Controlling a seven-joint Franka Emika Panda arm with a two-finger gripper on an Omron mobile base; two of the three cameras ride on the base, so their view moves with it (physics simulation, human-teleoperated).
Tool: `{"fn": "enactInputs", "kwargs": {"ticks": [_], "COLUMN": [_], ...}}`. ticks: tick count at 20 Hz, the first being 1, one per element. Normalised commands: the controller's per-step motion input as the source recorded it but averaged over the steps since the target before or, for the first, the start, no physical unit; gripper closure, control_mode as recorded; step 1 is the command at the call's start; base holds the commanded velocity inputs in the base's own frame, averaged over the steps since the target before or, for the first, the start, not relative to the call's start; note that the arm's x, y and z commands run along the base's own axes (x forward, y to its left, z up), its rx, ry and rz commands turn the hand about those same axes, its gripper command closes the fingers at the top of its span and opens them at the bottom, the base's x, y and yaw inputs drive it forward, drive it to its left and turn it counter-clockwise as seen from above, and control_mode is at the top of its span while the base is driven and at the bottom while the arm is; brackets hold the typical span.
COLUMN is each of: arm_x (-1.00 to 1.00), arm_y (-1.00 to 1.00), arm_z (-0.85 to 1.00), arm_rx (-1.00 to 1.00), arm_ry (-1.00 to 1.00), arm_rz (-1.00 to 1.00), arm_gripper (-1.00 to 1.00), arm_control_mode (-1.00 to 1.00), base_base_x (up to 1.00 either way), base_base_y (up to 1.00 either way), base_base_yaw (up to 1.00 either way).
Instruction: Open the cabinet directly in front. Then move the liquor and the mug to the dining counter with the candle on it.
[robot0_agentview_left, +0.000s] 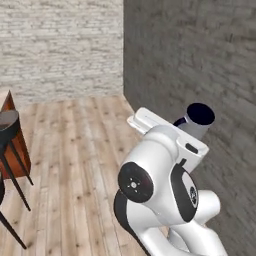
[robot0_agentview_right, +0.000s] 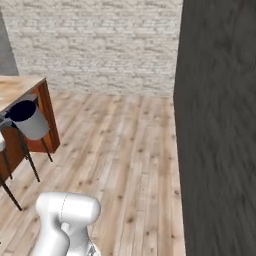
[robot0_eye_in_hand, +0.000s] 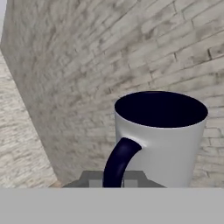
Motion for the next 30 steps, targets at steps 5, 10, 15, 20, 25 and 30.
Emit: {"fn": "enactInputs", "kwargs": {"ticks": [5, 10, 15, 20, 25, 30], "arm_x": [0.00, 0.00, 0.00, 0.00, 0.00, 0.00], "arm_y": [0.00, 0.00, 0.00, 0.00, 0.00, 0.00], "arm_z": [0.00, 0.00, 0.00, 0.00, 0.00, 0.00], "arm_rx": [0.00, 0.00, 0.00, 0.00, 0.00, 0.00], "arm_ry": [0.00, 0.00, 0.00, 0.00, 0.00, 0.00], "arm_rz": [0.00, 0.00, 0.00, 0.00, 0.00, 0.00], "arm_gripper": [1.00, 1.00, 1.00, 1.00, 1.00, 1.00], "arm_control_mode": [1.00, 1.00, 1.00, 1.00, 1.00, 1.00], "base_base_x": [1.00, 1.00, 0.99, 0.54, 0.43, 0.48], "base_base_y": [-0.47, -0.40, -0.05, -0.01, -0.01, -0.02], "base_base_yaw": [0.24, 0.26, 0.63, 0.90, 0.93, 0.91]}}
